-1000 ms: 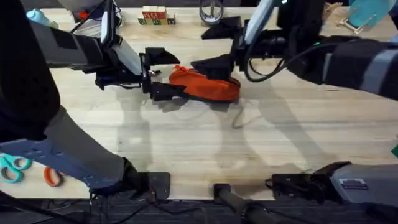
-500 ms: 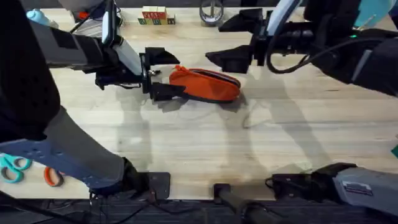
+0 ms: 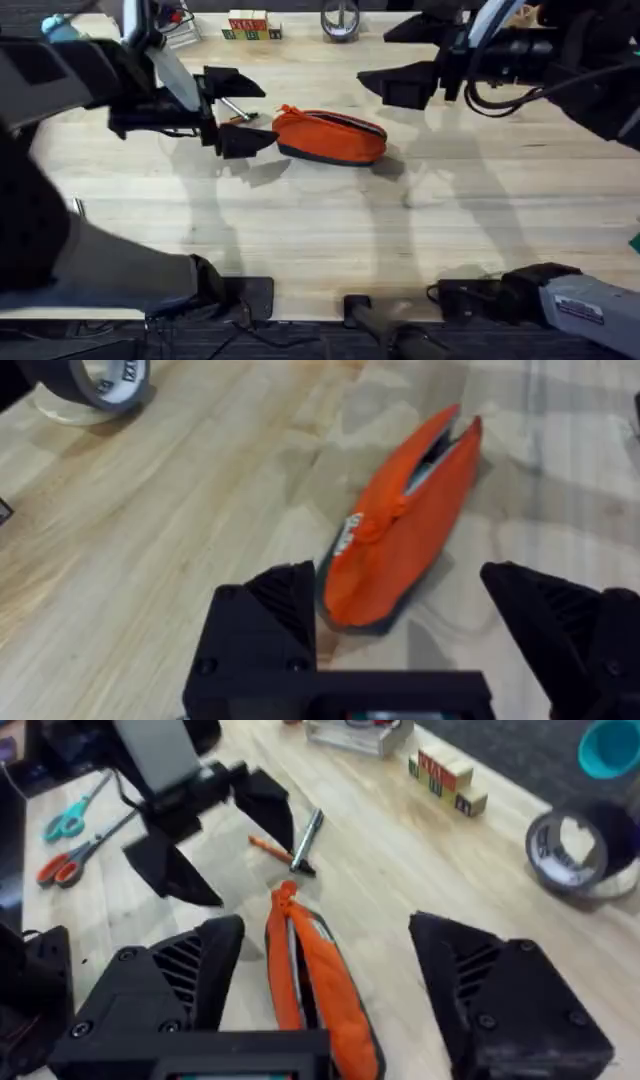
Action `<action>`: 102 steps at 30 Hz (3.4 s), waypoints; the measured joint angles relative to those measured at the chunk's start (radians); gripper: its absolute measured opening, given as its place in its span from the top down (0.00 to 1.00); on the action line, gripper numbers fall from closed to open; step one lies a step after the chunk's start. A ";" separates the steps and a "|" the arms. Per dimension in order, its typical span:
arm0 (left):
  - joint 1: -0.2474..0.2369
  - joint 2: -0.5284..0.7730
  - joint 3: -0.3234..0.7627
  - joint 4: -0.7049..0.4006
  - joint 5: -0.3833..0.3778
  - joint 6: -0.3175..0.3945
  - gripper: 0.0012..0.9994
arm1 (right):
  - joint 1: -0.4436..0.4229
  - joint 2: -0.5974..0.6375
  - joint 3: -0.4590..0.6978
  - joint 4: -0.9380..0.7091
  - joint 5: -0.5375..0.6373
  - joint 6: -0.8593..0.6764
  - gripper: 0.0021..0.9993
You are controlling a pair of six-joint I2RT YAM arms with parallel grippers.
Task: Unzip the bag, pick up the pens from the table one at a time and place them inside, then zip the bag closed.
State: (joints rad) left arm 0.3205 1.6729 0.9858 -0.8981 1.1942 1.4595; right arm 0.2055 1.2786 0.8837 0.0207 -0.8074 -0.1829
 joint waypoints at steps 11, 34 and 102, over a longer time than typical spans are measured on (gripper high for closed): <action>0.000 -0.240 0.089 -0.307 -0.172 -0.059 0.01 | -0.057 -0.057 0.000 -0.227 0.004 -0.013 0.00; 0.000 -0.427 0.182 -0.377 -0.358 -0.762 0.01 | -0.061 -0.326 0.000 -0.602 0.105 -0.167 0.00; 0.000 -0.427 0.182 -0.377 -0.361 -0.779 0.01 | -0.055 0.247 0.000 -0.448 -0.026 -0.690 0.97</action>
State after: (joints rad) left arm 0.3206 1.2461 1.1679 -1.2751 0.8329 0.6804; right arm 0.1501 1.5260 0.8837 -0.4277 -0.8335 -0.8726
